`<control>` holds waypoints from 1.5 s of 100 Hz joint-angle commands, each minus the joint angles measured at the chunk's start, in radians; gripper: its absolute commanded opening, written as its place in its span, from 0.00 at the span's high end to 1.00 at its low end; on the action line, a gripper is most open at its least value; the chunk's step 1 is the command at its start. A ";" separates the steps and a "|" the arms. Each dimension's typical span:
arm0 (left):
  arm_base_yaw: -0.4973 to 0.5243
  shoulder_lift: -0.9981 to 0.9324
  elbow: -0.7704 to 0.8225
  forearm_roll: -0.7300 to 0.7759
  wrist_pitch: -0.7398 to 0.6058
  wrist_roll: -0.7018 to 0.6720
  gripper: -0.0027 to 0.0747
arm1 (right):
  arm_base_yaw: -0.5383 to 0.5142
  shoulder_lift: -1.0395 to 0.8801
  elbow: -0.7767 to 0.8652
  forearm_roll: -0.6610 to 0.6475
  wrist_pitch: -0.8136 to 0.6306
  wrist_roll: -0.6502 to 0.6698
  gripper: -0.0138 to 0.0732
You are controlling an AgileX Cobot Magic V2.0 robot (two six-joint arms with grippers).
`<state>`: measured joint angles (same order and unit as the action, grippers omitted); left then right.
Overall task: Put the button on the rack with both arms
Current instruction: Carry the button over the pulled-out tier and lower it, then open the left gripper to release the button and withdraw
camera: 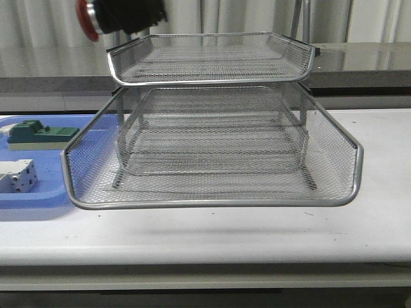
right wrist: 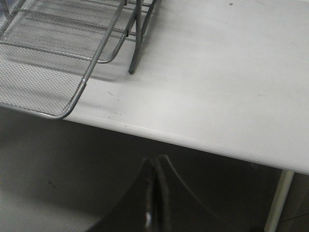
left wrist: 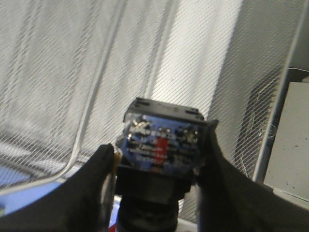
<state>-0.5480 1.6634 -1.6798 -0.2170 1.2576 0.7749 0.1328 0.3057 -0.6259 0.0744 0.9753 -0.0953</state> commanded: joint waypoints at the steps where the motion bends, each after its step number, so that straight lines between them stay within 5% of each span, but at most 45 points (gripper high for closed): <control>1: -0.052 -0.020 -0.017 -0.034 0.008 -0.012 0.99 | 0.001 0.010 -0.034 0.003 -0.060 -0.001 0.92; 33: -0.140 0.130 -0.020 -0.038 -0.101 -0.012 0.99 | 0.001 0.010 -0.034 0.003 -0.059 -0.001 0.92; 94: -0.140 0.213 -0.020 -0.026 -0.218 -0.012 0.98 | 0.001 0.010 -0.034 0.003 -0.059 -0.001 0.92; 108: -0.140 0.213 -0.020 -0.026 -0.196 -0.012 0.79 | 0.001 0.010 -0.034 0.003 -0.059 -0.001 0.92; 127: -0.140 0.213 -0.020 -0.026 -0.198 -0.012 0.38 | 0.001 0.010 -0.034 0.003 -0.059 -0.001 0.92; 150: -0.140 0.211 -0.020 -0.026 -0.198 -0.012 0.33 | 0.001 0.010 -0.034 0.003 -0.059 -0.001 0.92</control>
<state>-0.6821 1.9319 -1.6705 -0.2220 1.0796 0.7749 0.1328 0.3057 -0.6259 0.0744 0.9771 -0.0953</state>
